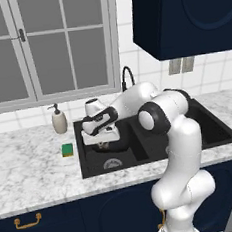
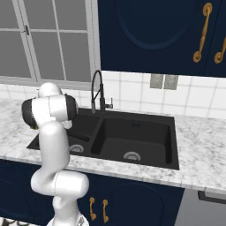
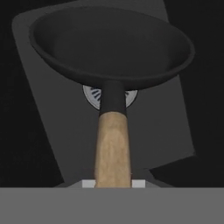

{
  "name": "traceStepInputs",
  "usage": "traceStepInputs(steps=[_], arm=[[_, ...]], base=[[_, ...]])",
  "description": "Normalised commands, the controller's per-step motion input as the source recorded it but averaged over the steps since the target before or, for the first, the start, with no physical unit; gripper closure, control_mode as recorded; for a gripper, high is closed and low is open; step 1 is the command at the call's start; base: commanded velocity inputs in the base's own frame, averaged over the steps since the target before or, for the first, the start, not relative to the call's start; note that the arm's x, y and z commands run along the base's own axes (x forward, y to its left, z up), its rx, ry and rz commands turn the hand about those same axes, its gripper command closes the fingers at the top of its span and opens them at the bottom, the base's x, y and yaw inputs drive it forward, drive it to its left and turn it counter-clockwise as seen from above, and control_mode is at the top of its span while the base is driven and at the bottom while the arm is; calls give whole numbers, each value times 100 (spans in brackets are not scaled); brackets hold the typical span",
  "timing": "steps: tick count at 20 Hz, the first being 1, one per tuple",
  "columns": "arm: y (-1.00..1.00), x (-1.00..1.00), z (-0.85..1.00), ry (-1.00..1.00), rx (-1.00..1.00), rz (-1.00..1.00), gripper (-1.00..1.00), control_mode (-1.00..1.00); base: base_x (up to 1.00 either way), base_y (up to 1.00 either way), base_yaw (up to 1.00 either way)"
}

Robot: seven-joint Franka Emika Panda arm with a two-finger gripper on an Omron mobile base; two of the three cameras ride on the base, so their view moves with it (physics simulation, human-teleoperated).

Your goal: Pick the pan and sponge and place them into the sink. Then turn on the water.

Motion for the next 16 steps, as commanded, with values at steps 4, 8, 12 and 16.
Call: traceStepInputs(steps=[4,8,12,16], arm=[[2,41,-37,0,-2,0,100,-100],[7,42,-31,0,-2,0,100,-100],[11,22,-16,0,0,0,100,-100],[19,8,-29,0,0,0,-100,-100]], base=[[0,0,0],[0,0,0],[0,0,0],[0,0,0]])
